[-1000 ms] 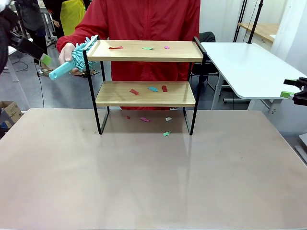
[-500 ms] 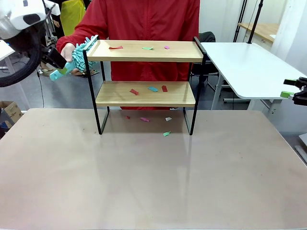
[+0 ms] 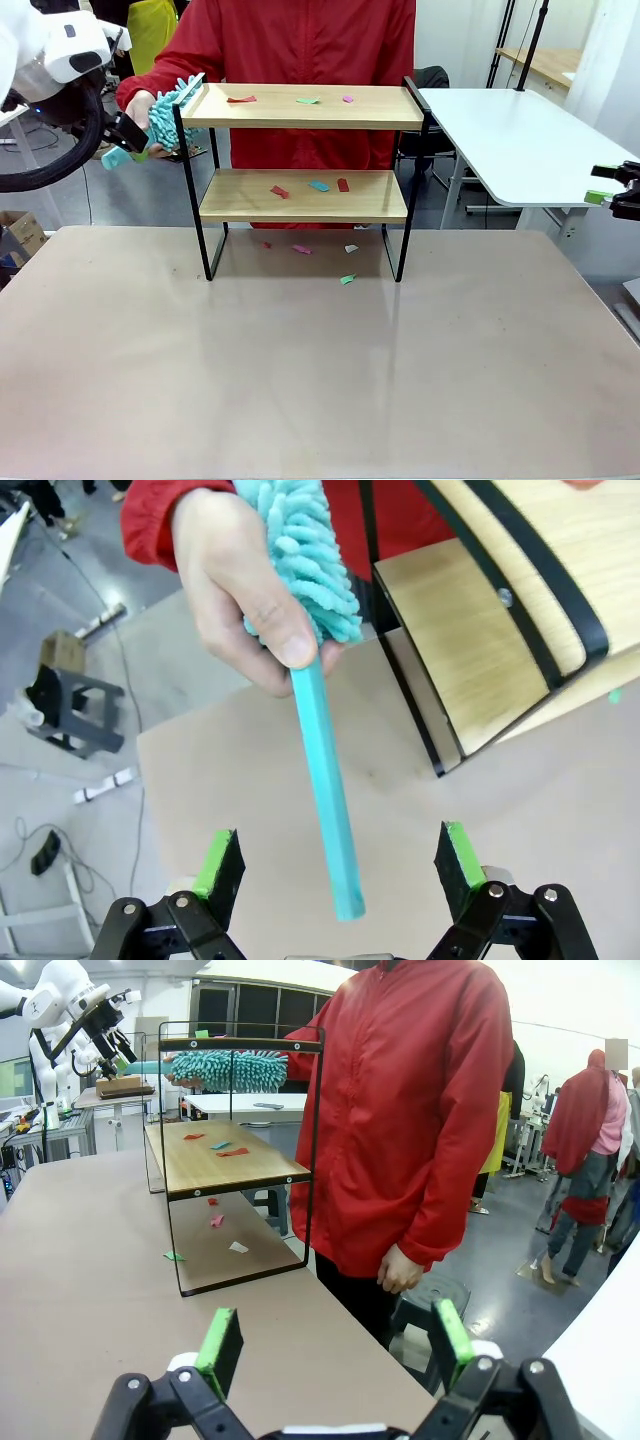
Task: Clean the shelf.
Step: Pick up the Duster handed by the human.
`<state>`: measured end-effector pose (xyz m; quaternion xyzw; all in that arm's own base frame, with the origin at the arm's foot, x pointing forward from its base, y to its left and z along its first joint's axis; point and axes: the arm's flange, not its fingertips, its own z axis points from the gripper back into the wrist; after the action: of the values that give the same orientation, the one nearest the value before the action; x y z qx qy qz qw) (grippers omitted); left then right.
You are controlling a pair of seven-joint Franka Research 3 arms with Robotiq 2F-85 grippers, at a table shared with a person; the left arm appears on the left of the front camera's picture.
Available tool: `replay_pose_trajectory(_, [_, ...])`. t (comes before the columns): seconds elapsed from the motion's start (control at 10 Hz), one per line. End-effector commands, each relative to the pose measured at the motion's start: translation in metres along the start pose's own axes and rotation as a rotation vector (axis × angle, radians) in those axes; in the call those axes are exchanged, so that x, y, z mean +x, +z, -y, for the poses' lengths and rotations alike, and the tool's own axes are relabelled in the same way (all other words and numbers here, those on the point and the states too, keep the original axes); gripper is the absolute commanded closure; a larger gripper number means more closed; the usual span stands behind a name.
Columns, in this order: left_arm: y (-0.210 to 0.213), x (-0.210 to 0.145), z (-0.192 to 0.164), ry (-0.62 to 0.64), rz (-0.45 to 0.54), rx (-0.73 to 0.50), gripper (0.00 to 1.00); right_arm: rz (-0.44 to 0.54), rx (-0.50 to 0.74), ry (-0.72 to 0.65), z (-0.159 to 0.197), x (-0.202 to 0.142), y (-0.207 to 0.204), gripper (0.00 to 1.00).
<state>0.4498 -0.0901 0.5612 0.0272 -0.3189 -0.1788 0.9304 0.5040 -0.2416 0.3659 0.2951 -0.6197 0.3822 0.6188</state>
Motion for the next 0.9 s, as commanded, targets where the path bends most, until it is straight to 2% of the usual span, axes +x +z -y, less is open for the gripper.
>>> replay_pose_trajectory(0.0, [-0.0018, 0.0072, -0.0006, 0.027, 0.003, 0.043, 0.0, -0.015, 0.0, -0.014, 0.0002, 0.0041, -0.0021, 0.0])
replay_pose_trajectory(0.1, [-0.003, 0.0075, -0.0011, 0.031, -0.004, 0.04, 0.0, -0.015, 0.0, -0.014, 0.0002, 0.0041, -0.0021, 0.0])
replay_pose_trajectory(0.2, [-0.003, 0.0078, -0.0017, 0.029, -0.009, 0.023, 0.59, -0.015, 0.0, -0.014, 0.0002, 0.0041, -0.0021, 0.0])
replay_pose_trajectory(0.3, [-0.0039, 0.009, -0.0019, 0.029, -0.028, 0.013, 0.59, -0.015, 0.0, -0.014, 0.0002, 0.0041, -0.0021, 0.0])
replay_pose_trajectory(0.4, [-0.0048, 0.0099, -0.0025, 0.029, -0.034, 0.011, 1.0, -0.015, 0.0, -0.014, 0.0002, 0.0041, -0.0021, 0.0])
replay_pose_trajectory(0.5, [-0.006, 0.0111, -0.0035, 0.032, -0.047, 0.004, 0.64, -0.015, 0.0, -0.014, 0.0002, 0.0041, -0.0021, 0.0])
replay_pose_trajectory(0.6, [-0.0075, 0.0113, -0.0051, 0.046, -0.049, 0.0, 1.0, -0.015, 0.0, -0.014, 0.0002, 0.0041, -0.0021, 0.0])
replay_pose_trajectory(0.8, [-0.0089, 0.0111, -0.0043, 0.067, -0.057, -0.013, 1.0, -0.015, 0.0, -0.014, 0.0002, 0.0041, -0.0021, 0.0])
